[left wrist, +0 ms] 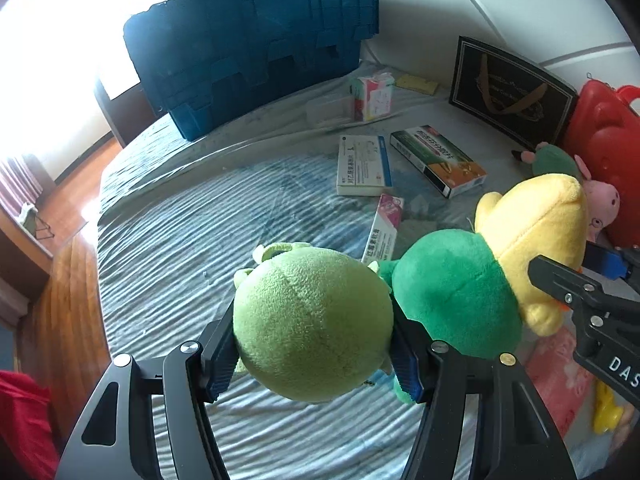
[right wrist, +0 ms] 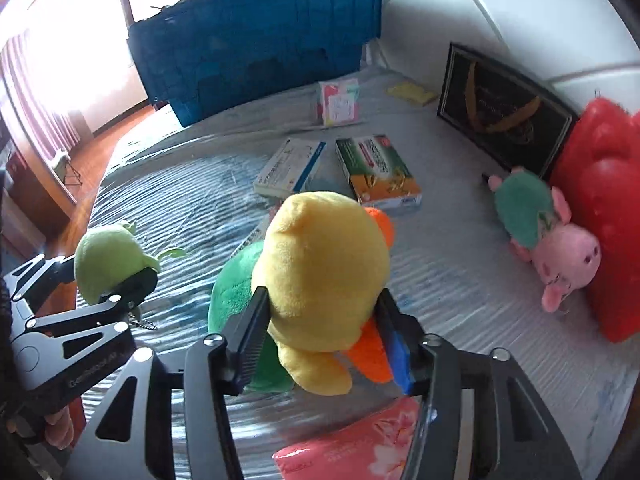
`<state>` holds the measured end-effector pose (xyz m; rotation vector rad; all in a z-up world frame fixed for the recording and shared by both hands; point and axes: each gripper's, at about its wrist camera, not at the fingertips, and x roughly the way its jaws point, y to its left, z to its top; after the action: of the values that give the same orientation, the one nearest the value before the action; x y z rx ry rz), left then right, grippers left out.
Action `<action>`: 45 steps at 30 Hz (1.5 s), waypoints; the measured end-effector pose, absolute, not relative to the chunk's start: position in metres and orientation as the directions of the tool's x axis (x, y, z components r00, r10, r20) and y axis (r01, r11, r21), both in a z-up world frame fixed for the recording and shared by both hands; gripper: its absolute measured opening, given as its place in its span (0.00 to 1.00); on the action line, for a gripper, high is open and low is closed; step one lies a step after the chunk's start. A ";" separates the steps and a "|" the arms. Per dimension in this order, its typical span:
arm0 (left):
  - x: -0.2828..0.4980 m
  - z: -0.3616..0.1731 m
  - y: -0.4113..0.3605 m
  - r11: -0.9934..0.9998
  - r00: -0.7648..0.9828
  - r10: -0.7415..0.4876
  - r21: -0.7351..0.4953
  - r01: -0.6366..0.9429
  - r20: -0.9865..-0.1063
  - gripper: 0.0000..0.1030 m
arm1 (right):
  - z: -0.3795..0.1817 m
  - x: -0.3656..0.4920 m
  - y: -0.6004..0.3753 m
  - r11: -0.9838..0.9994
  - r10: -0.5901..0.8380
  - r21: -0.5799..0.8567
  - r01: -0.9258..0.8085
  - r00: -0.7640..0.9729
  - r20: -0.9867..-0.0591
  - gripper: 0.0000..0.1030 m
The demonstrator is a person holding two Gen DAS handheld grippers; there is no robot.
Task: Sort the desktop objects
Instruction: 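Lift the frog plush with the left tool while the right tool regrips the duck plush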
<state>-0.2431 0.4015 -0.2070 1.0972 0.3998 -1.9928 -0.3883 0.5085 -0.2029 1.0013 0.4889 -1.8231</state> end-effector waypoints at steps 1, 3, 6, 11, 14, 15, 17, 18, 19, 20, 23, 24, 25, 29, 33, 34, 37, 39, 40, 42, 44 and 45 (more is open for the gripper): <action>-0.243 -0.210 0.400 -0.626 -0.292 -0.499 0.107 0.772 -0.816 0.62 | -0.203 -0.390 0.512 -0.464 -0.571 0.131 0.876 -0.183 -0.800 0.59; -0.247 -0.220 0.396 -0.636 -0.280 -0.487 0.117 0.763 -0.827 0.62 | -0.203 -0.393 0.515 -0.463 -0.596 0.186 0.867 -0.149 -0.789 0.68; -0.258 -0.234 0.394 -0.657 -0.280 -0.458 0.109 0.746 -0.843 0.62 | -0.208 -0.393 0.514 -0.461 -0.580 0.173 0.870 -0.148 -0.801 0.76; -0.281 -0.256 0.400 -0.688 -0.273 -0.428 0.114 0.717 -0.861 0.62 | -0.224 -0.407 0.519 -0.491 -0.534 0.151 0.858 -0.159 -0.830 0.76; -0.295 -0.270 0.405 -0.704 -0.254 -0.422 0.139 0.696 -0.870 0.62 | -0.231 -0.416 0.528 -0.497 -0.500 0.125 0.858 -0.165 -0.850 0.76; -0.299 -0.273 0.405 -0.708 -0.252 -0.426 0.147 0.691 -0.869 0.62 | -0.232 -0.419 0.532 -0.499 -0.486 0.103 0.860 -0.180 -0.855 0.76; -0.306 -0.277 0.405 -0.712 -0.253 -0.440 0.163 0.682 -0.861 0.62 | -0.232 -0.424 0.539 -0.498 -0.449 0.033 0.867 -0.226 -0.864 0.82; -0.310 -0.276 0.403 -0.712 -0.256 -0.452 0.173 0.681 -0.855 0.62 | -0.232 -0.426 0.541 -0.489 -0.432 -0.004 0.872 -0.246 -0.868 0.89; -0.314 -0.274 0.400 -0.709 -0.260 -0.466 0.181 0.682 -0.846 0.62 | -0.232 -0.427 0.542 -0.479 -0.419 -0.031 0.877 -0.259 -0.870 0.93; -0.318 -0.271 0.397 -0.705 -0.264 -0.481 0.190 0.684 -0.836 0.62 | -0.232 -0.430 0.543 -0.462 -0.414 -0.049 0.885 -0.264 -0.871 0.97; -0.331 -0.263 0.386 -0.692 -0.273 -0.523 0.215 0.689 -0.807 0.62 | -0.240 -0.439 0.537 -0.423 -0.404 -0.060 0.904 -0.247 -0.881 0.97; -0.333 -0.260 0.384 -0.692 -0.277 -0.528 0.218 0.688 -0.803 0.62 | -0.244 -0.443 0.532 -0.413 -0.407 -0.054 0.909 -0.238 -0.882 0.97; -0.336 -0.257 0.382 -0.694 -0.280 -0.531 0.220 0.686 -0.800 0.62 | -0.248 -0.446 0.527 -0.409 -0.412 -0.043 0.911 -0.226 -0.882 0.99; -0.325 -0.243 0.381 -0.697 -0.300 -0.524 0.199 0.688 -0.797 0.62 | -0.262 -0.449 0.508 -0.393 -0.450 0.050 0.918 -0.144 -0.882 0.97; -0.296 -0.239 0.382 -0.678 -0.278 -0.523 0.196 0.708 -0.805 0.62 | -0.257 -0.431 0.507 -0.406 -0.473 0.162 0.900 -0.055 -0.879 0.67; -0.287 -0.241 0.381 -0.671 -0.266 -0.517 0.192 0.717 -0.814 0.62 | -0.256 -0.423 0.508 -0.409 -0.468 0.173 0.896 -0.043 -0.883 0.65; -0.258 -0.250 0.381 -0.660 -0.230 -0.489 0.184 0.728 -0.841 0.62 | -0.257 -0.383 0.507 -0.382 -0.477 0.244 0.891 0.036 -0.878 0.62; -0.241 -0.257 0.382 -0.656 -0.205 -0.477 0.192 0.730 -0.854 0.62 | -0.261 -0.353 0.502 -0.370 -0.472 0.264 0.891 0.064 -0.879 0.62; -0.231 -0.261 0.382 -0.654 -0.191 -0.474 0.199 0.730 -0.860 0.62 | -0.266 -0.337 0.498 -0.366 -0.462 0.266 0.892 0.075 -0.884 0.62; -0.215 -0.266 0.379 -0.650 -0.166 -0.474 0.216 0.728 -0.865 0.62 | -0.274 -0.312 0.494 -0.360 -0.441 0.279 0.890 0.102 -0.892 0.62; -0.201 -0.272 0.375 -0.665 -0.153 -0.451 0.217 0.715 -0.879 0.62 | -0.275 -0.292 0.498 -0.357 -0.418 0.279 0.891 0.114 -0.901 0.62; -0.197 -0.273 0.374 -0.672 -0.156 -0.439 0.208 0.710 -0.885 0.63 | -0.272 -0.285 0.503 -0.366 -0.409 0.264 0.893 0.100 -0.907 0.62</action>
<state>-0.1975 0.3744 -0.2732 1.3374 0.3300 -1.9095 -0.2848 0.5028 -0.2722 1.2809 0.5445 -1.5165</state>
